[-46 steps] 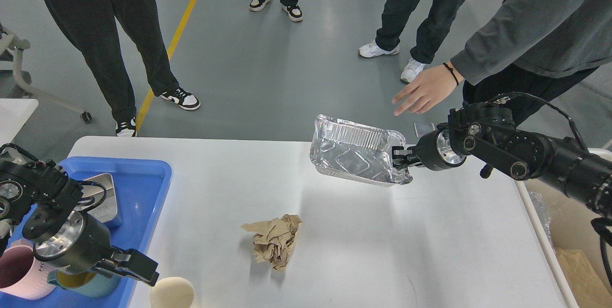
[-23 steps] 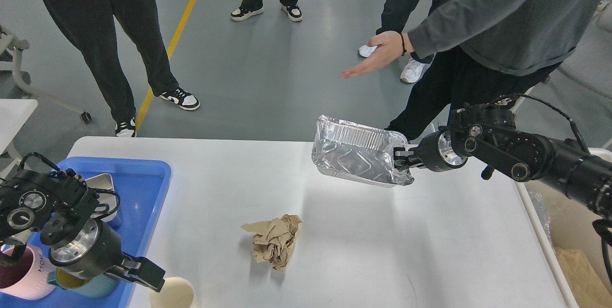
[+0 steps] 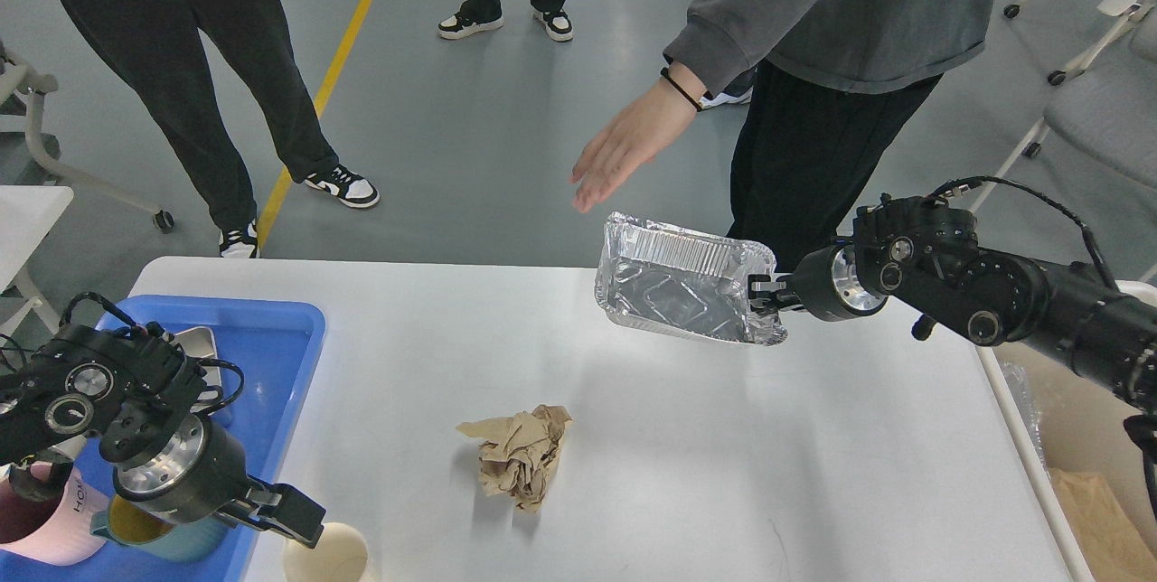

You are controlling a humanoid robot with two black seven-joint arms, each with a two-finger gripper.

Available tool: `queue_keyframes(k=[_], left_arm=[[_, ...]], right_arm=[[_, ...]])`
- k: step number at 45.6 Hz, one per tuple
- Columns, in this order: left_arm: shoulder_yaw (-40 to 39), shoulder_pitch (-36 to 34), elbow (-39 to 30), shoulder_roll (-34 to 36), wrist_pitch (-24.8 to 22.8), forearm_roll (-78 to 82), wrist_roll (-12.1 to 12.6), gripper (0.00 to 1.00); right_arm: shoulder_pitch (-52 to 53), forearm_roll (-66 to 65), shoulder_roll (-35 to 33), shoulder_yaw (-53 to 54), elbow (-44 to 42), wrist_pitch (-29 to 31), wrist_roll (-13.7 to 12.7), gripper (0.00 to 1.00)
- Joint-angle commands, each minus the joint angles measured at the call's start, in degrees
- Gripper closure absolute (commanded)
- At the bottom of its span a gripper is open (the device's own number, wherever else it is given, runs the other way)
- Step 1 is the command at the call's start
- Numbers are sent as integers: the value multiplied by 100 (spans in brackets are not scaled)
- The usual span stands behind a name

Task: Tidy desktop
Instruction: 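Reach the left gripper into the blue tray and grasp the white paper cup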

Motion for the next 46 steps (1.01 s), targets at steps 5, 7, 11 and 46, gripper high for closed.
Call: queue_keyframes(k=[5,7,11,46], left_arm=[[8,9,12,-5,37,0,-2,5],[16,26,21,-5,73,0,-2,5],[8,79,21,-5,90,0,-2,5],[25,299,382,-673,178,492,-2,7]], right_arm=[[75,-46,-97,-8,27,15,0,100],[93,-46,-123,-8,35,24,-9,100],[128,-46,-264,-8,97,41,-9,100],[119,-46,-458,0,255,59,-9,100]])
